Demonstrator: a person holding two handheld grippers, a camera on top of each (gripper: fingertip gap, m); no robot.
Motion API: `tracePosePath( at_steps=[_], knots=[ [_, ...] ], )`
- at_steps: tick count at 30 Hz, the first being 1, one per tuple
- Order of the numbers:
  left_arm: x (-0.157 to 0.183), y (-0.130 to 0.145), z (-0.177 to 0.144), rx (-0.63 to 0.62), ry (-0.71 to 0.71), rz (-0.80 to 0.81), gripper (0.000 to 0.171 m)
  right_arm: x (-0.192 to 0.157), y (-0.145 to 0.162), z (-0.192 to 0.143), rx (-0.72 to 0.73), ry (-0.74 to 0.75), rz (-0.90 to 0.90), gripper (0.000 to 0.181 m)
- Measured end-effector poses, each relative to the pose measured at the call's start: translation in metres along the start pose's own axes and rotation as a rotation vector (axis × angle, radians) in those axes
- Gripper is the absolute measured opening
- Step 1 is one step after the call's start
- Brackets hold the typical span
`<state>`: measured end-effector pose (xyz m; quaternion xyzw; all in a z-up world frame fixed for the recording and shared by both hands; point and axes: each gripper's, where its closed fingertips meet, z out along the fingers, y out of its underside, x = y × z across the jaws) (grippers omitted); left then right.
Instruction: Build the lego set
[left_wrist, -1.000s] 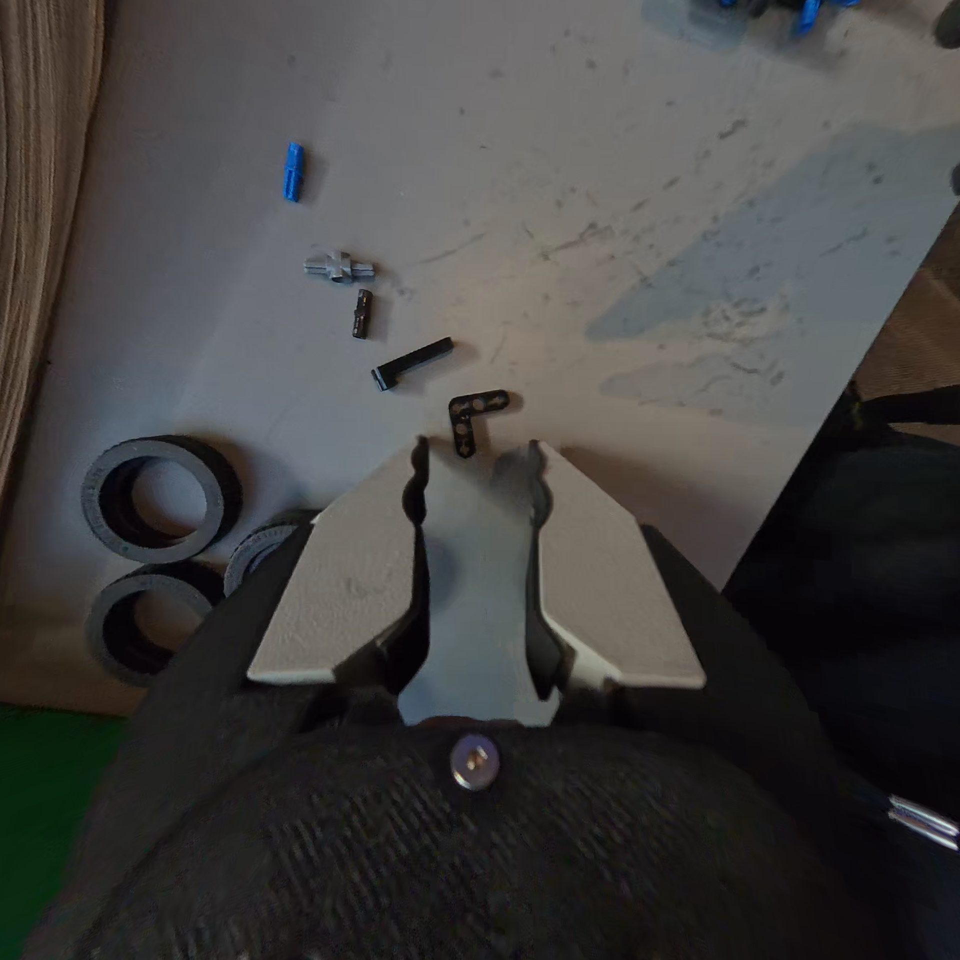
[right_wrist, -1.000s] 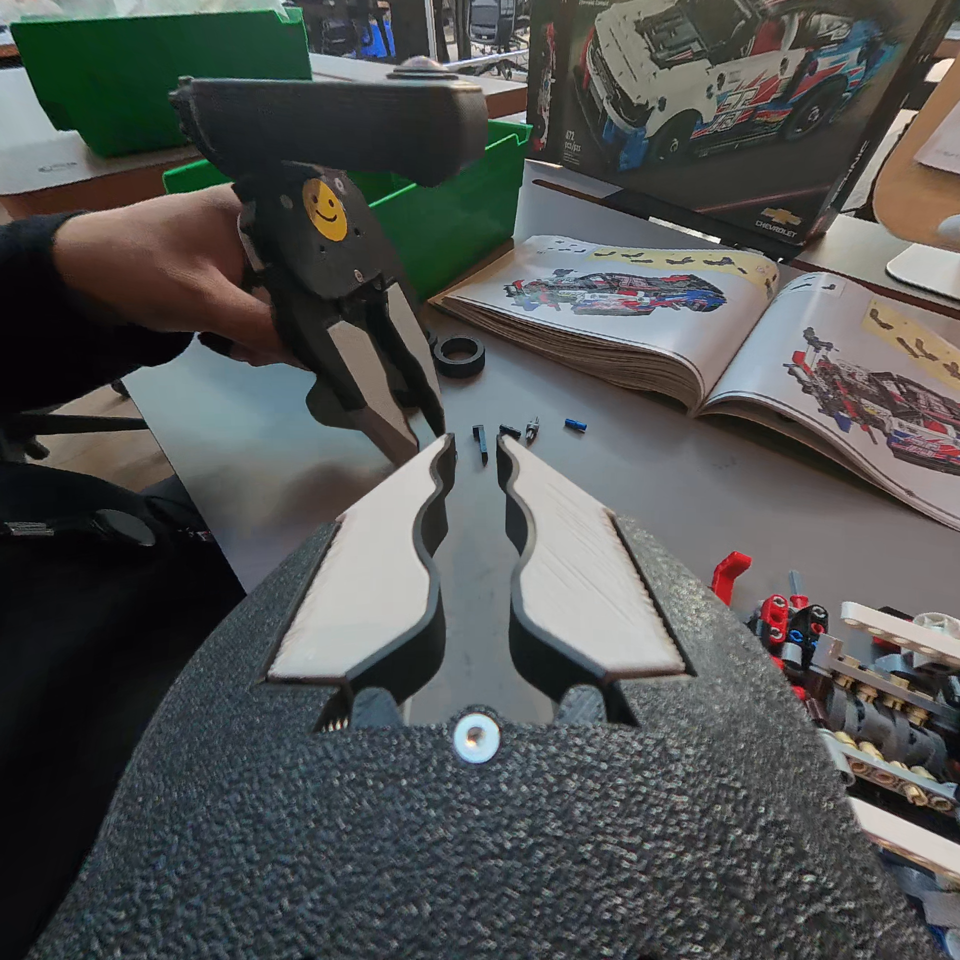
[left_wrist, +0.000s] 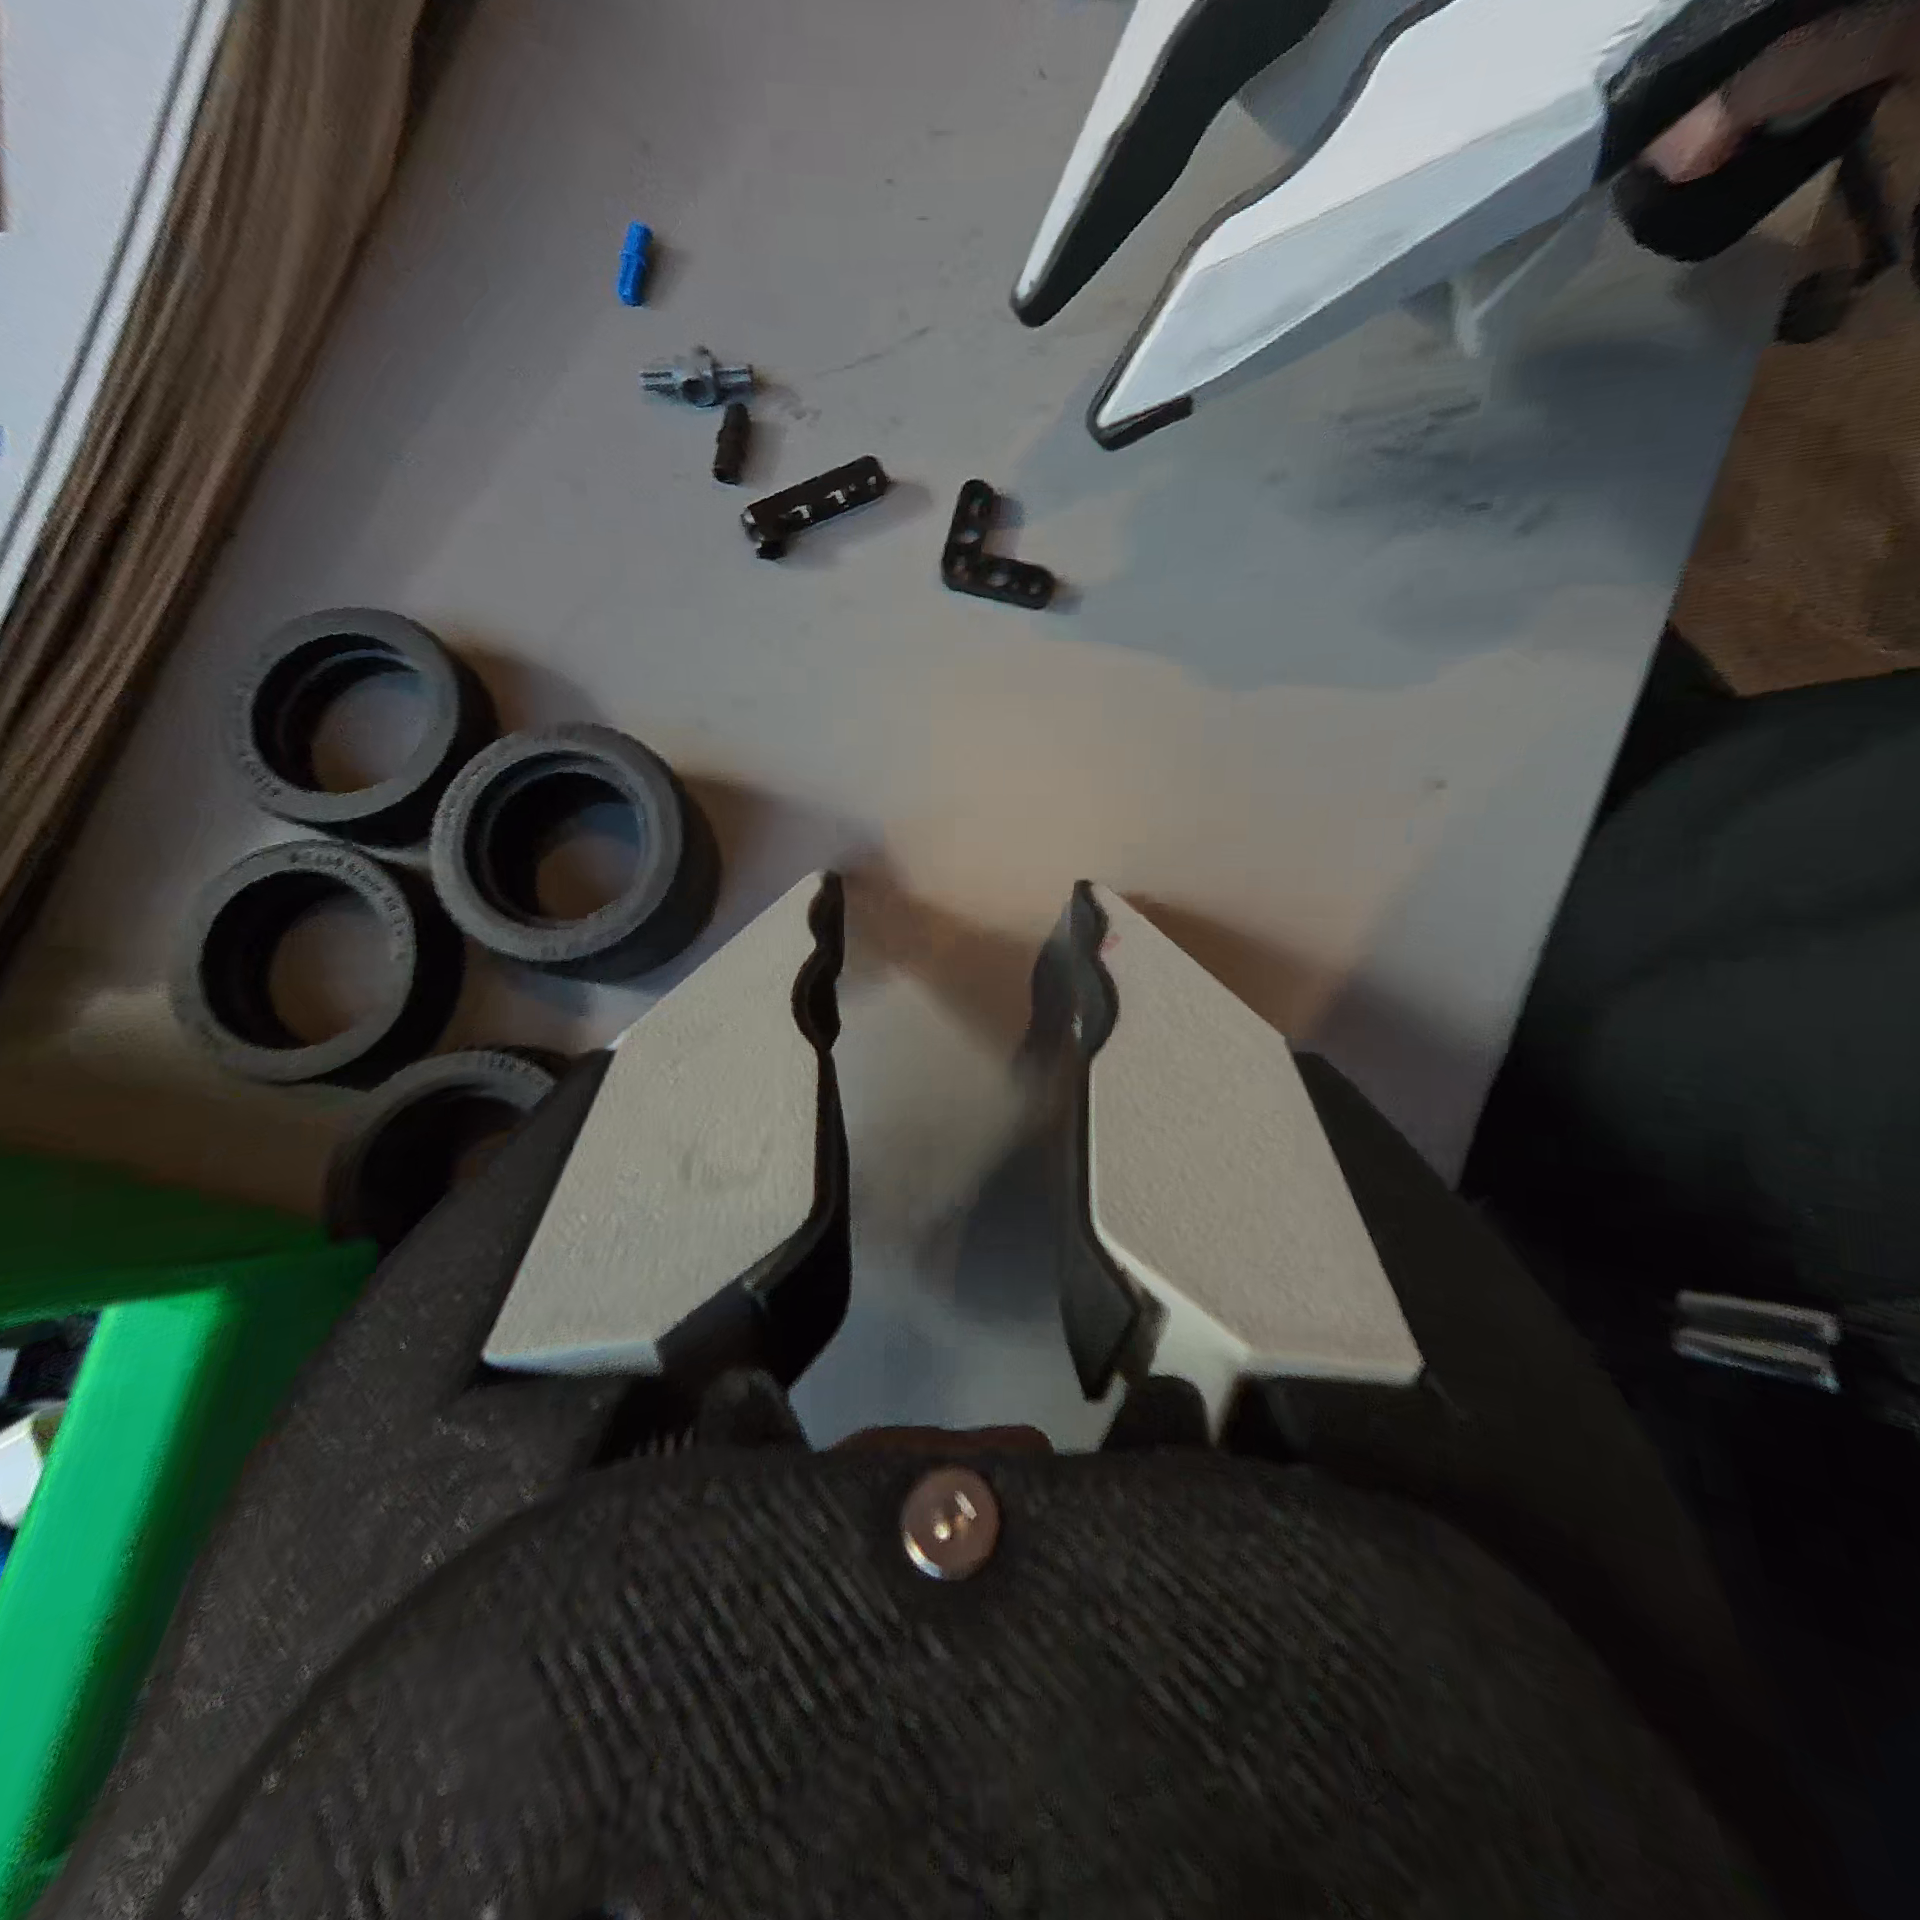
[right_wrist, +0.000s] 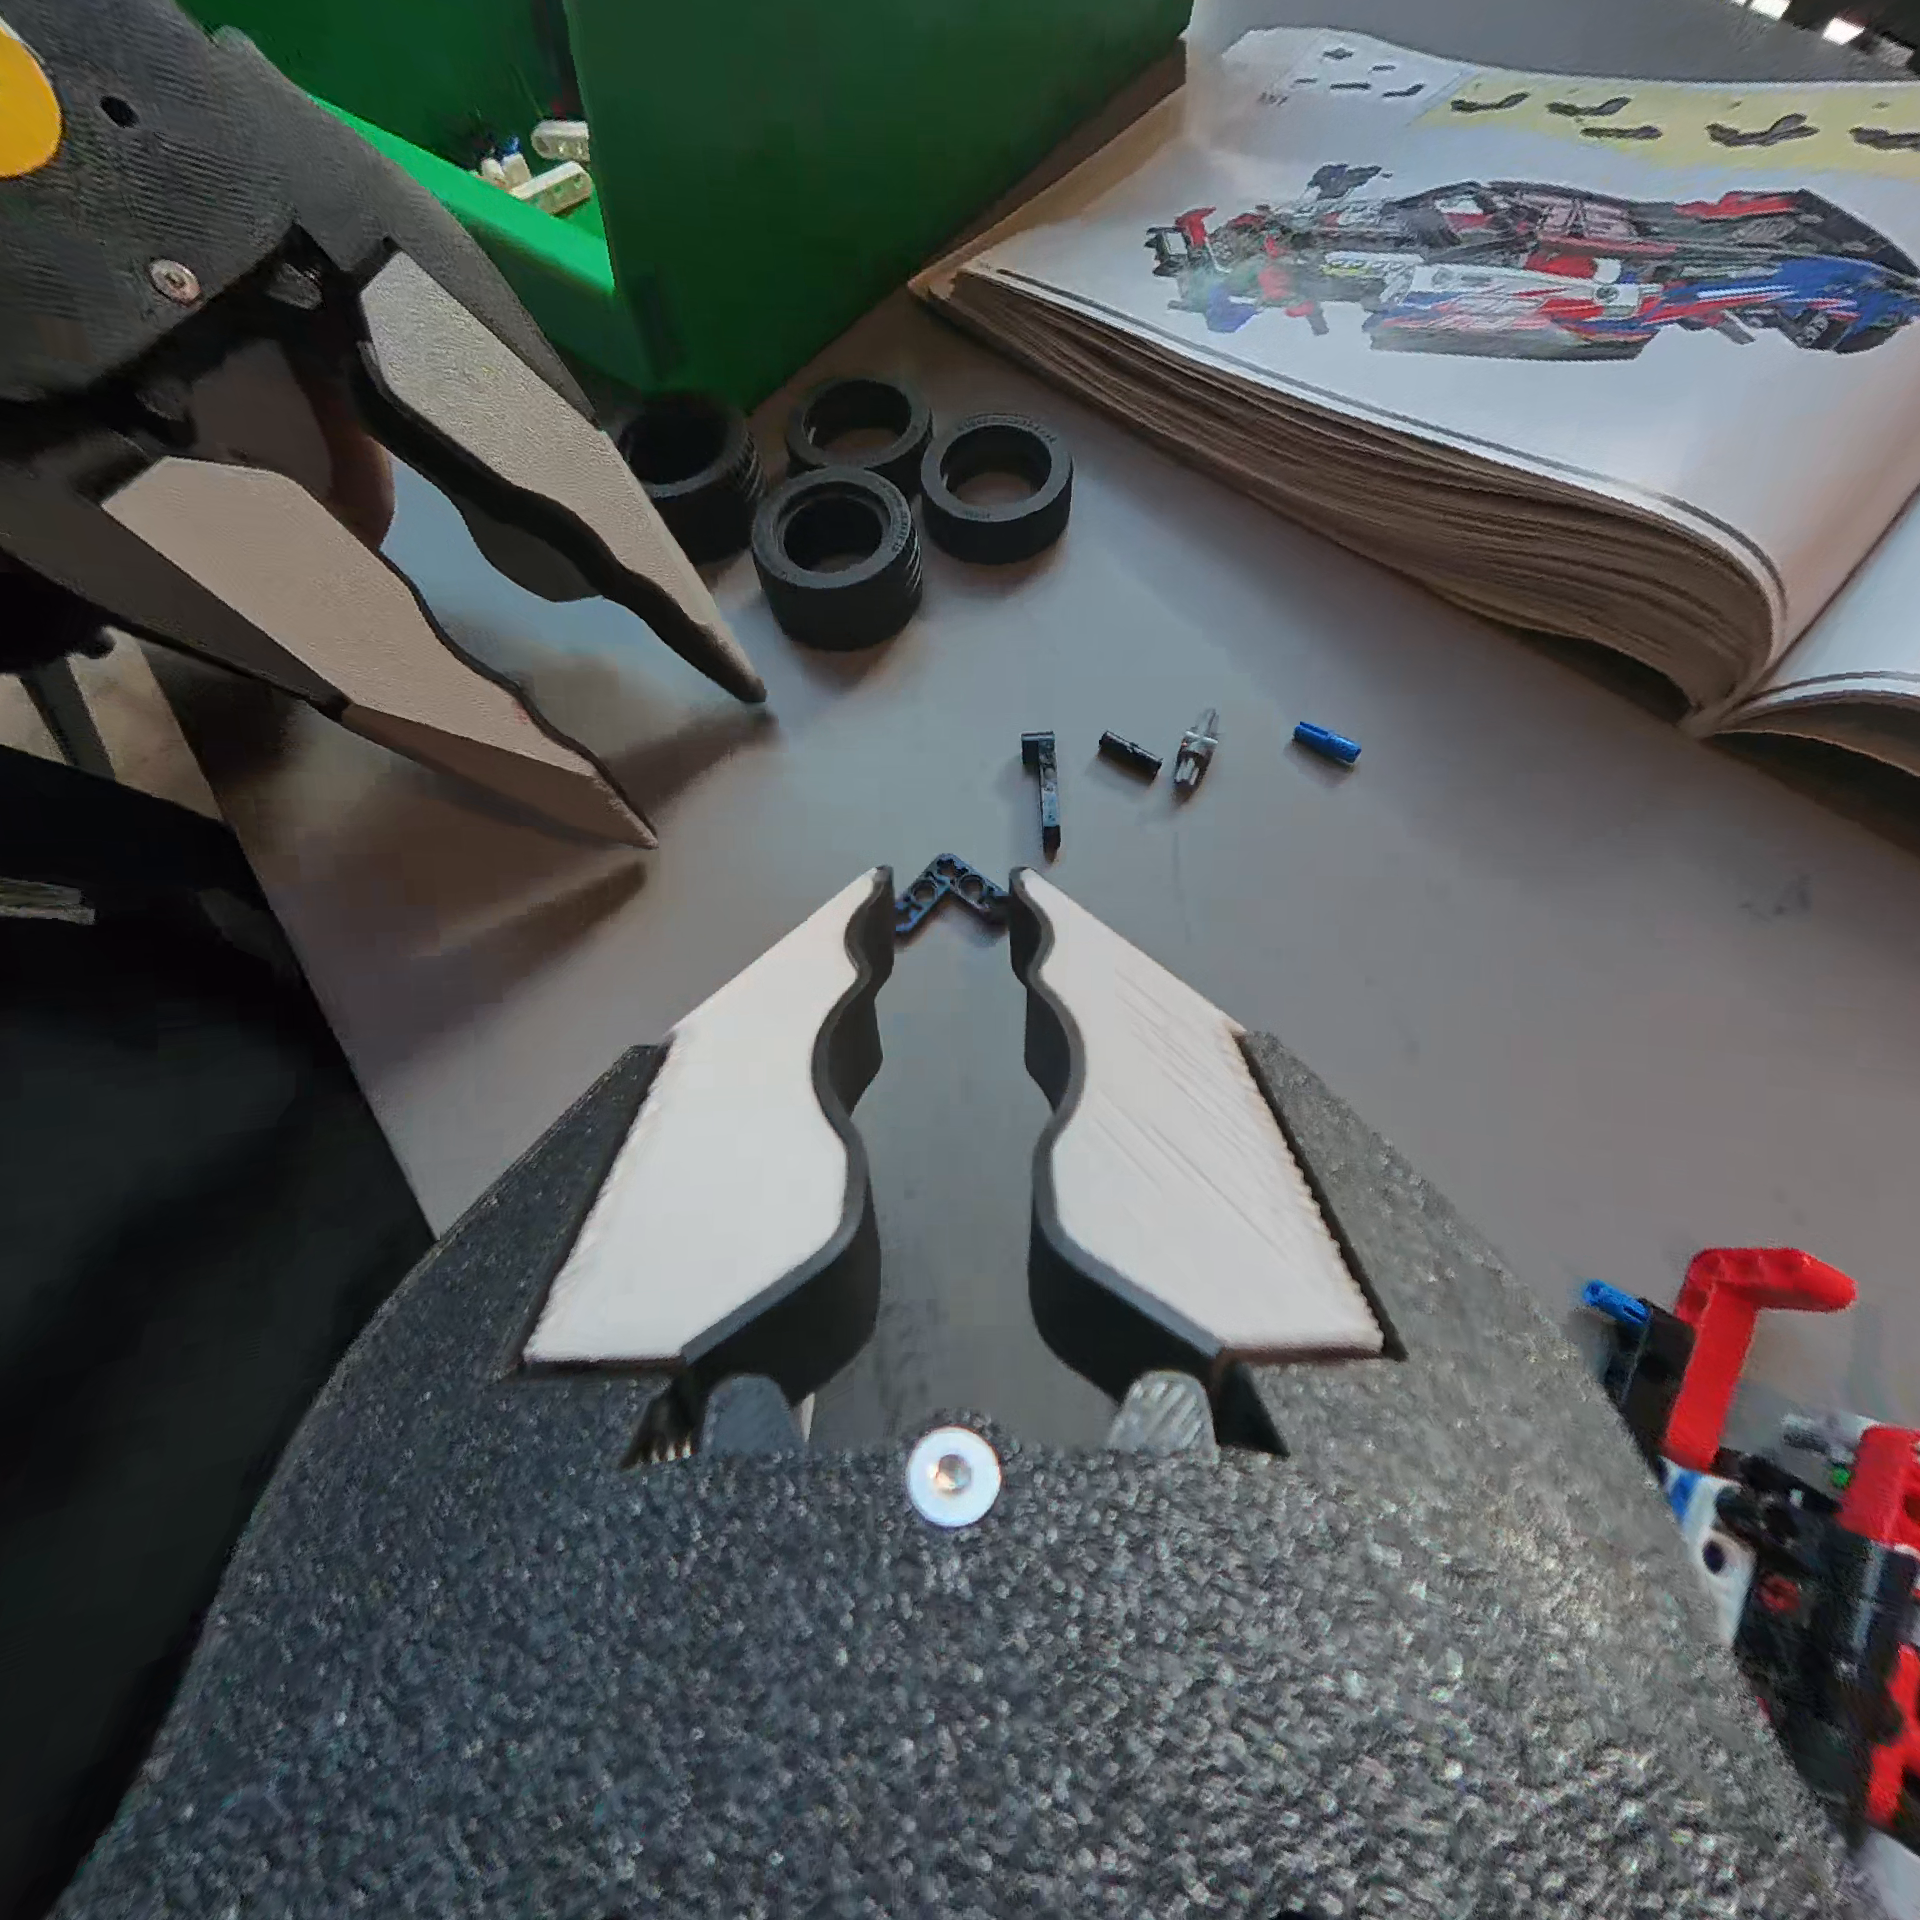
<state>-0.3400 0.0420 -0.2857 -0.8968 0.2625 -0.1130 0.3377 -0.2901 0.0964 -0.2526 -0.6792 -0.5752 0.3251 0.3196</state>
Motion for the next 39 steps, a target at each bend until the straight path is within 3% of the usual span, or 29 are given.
tracePosePath(
  at_steps=[5,10,19,28,39],
  knots=[
    [-0.009,0.002,-0.001,0.071,-0.021,-0.013,0.043,0.000,-0.002,0.017,-0.037,0.024,0.008,0.027],
    [-0.010,0.000,-0.005,0.107,-0.034,0.001,0.043,0.001,0.007,0.012,-0.066,0.050,0.019,0.023],
    [-0.010,0.000,-0.005,0.109,-0.011,-0.020,0.044,0.002,0.020,0.033,-0.161,0.099,0.026,0.031],
    [-0.011,0.000,-0.006,0.119,0.020,-0.056,0.046,0.022,0.033,0.011,-0.209,0.143,-0.027,0.030],
    [-0.014,-0.009,-0.017,0.210,0.012,-0.043,0.047,0.024,0.015,0.004,-0.087,0.093,0.021,0.028]
  ],
)
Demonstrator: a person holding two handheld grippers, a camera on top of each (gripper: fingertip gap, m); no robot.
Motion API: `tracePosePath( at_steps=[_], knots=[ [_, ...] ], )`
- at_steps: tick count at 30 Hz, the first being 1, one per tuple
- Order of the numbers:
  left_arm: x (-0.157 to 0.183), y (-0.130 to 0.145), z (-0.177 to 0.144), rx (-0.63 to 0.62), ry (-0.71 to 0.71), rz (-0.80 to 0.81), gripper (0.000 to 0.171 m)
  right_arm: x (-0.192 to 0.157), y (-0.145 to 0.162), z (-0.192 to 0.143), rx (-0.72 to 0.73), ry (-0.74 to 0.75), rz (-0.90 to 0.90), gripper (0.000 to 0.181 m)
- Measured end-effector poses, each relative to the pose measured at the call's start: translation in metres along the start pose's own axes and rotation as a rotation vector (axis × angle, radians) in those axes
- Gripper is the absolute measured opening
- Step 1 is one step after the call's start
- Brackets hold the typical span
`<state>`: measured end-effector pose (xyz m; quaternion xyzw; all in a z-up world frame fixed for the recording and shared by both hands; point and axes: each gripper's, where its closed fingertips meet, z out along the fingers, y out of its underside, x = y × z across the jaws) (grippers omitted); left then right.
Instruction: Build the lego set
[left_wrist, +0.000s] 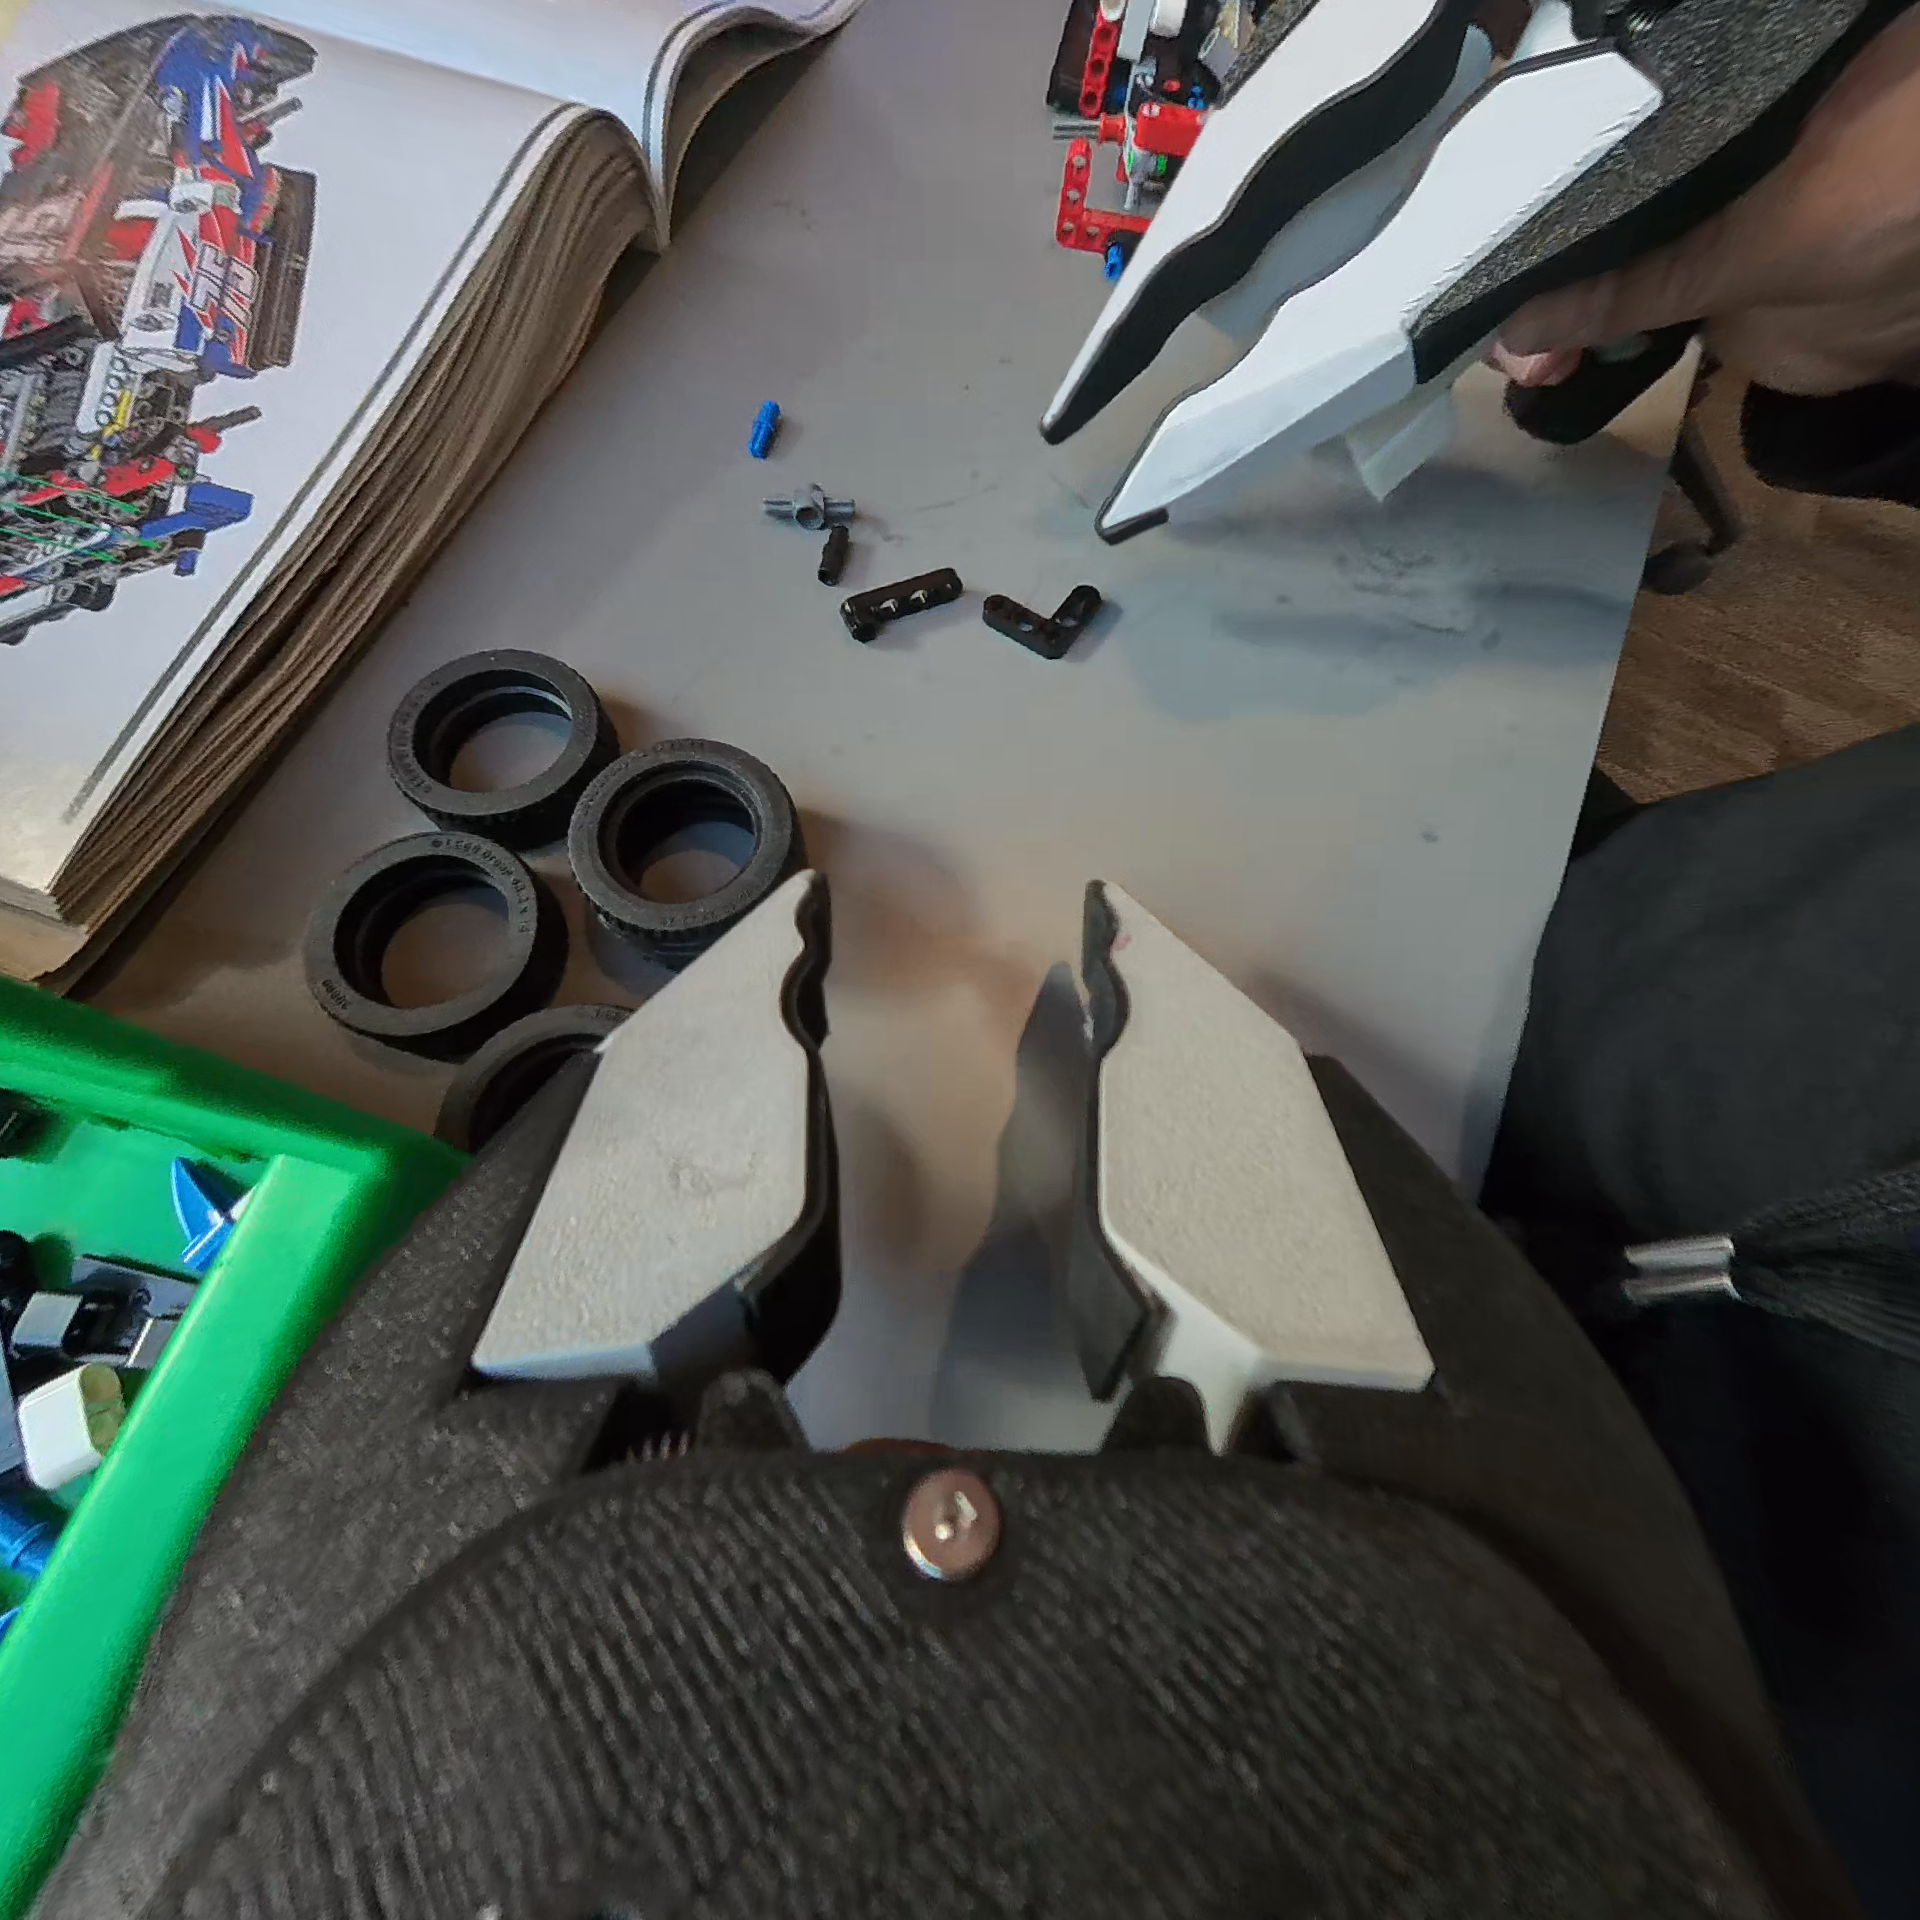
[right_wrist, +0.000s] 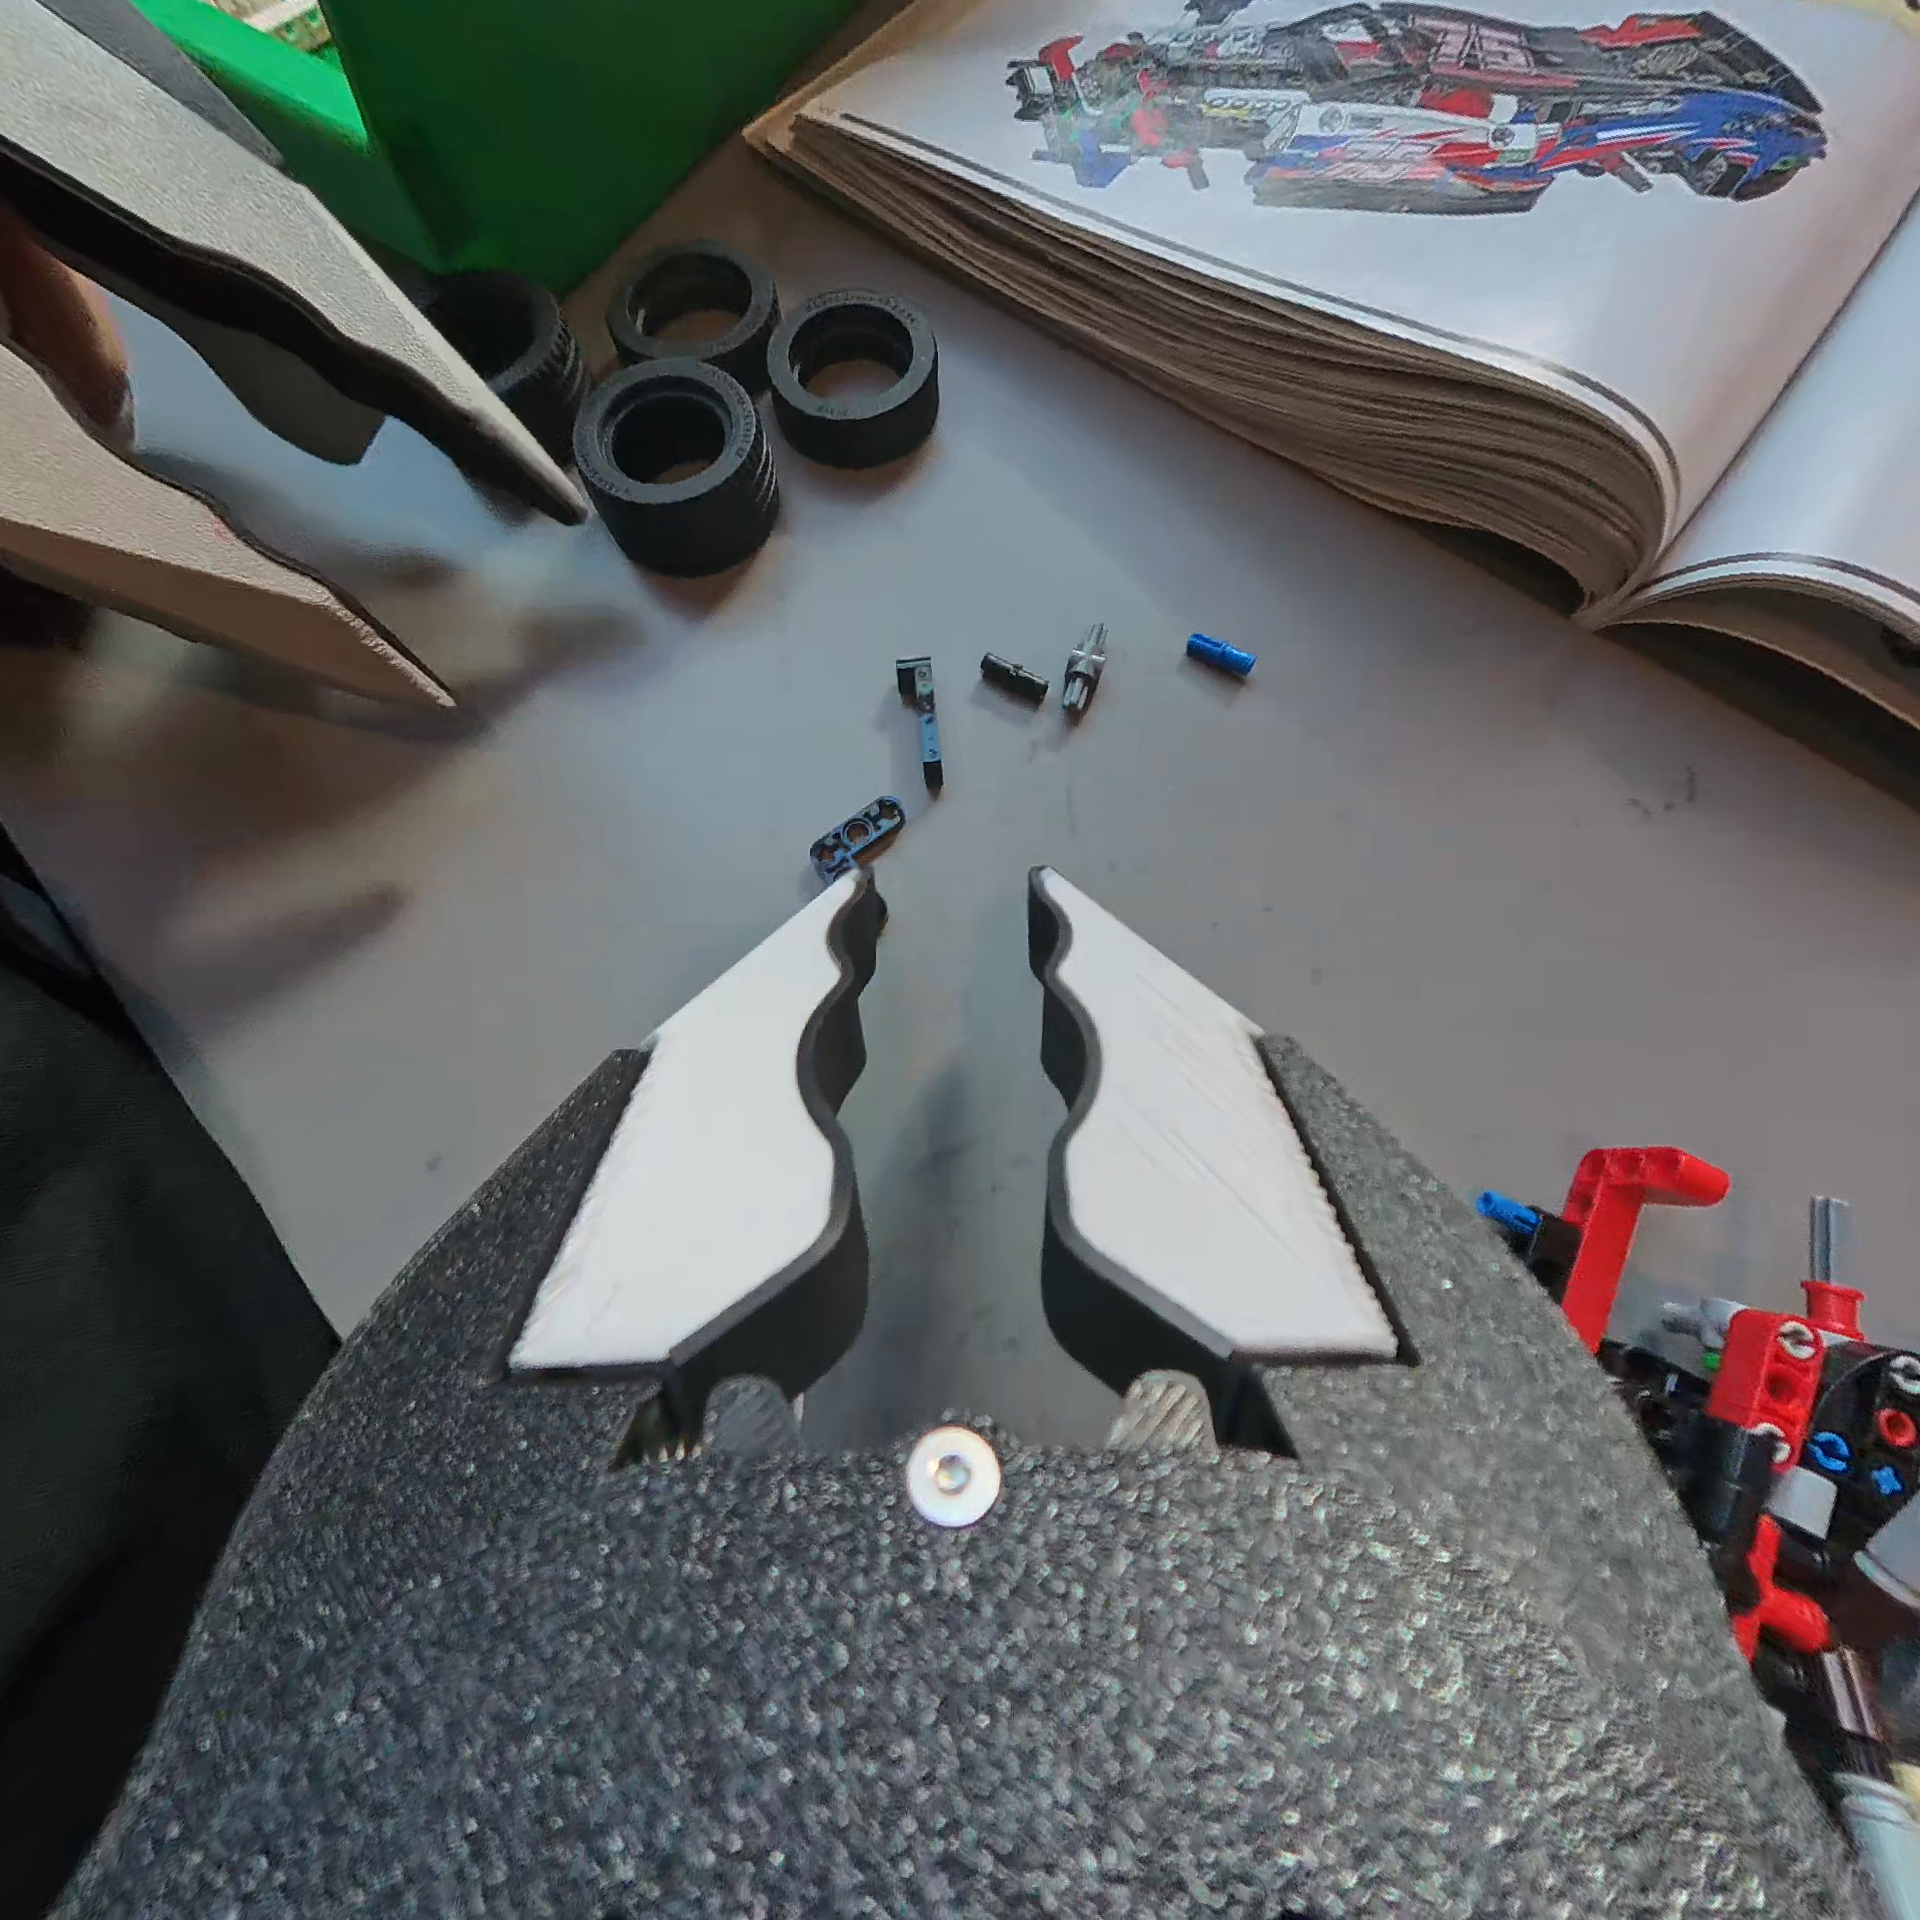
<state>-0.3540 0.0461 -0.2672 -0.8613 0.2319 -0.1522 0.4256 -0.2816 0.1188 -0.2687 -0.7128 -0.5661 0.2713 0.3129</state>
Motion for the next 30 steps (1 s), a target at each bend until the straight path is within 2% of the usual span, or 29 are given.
tracePosePath(
  at_steps=[6,9,13,24,27,30],
  knots=[
    [0.006,-0.006,-0.006,0.054,0.077,-0.008,0.058,0.006,-0.003,-0.002,0.034,0.004,0.013,0.031],
    [0.006,-0.007,-0.006,0.058,0.096,-0.024,0.057,0.007,-0.003,-0.002,0.020,0.005,0.019,0.031],
    [0.007,-0.007,-0.005,0.050,0.115,-0.022,0.052,0.011,-0.013,-0.001,0.024,0.020,-0.002,0.021],
    [0.007,-0.010,-0.005,0.066,0.151,-0.024,0.049,0.028,-0.037,0.024,-0.084,0.001,-0.049,0.013],
    [0.008,-0.010,-0.005,0.064,0.146,-0.014,0.049,0.032,-0.029,0.039,-0.158,0.006,-0.049,0.014],
    [0.007,-0.010,-0.005,0.066,0.127,0.001,0.049,0.029,-0.028,0.046,-0.165,-0.017,-0.027,0.014]
  ],
)
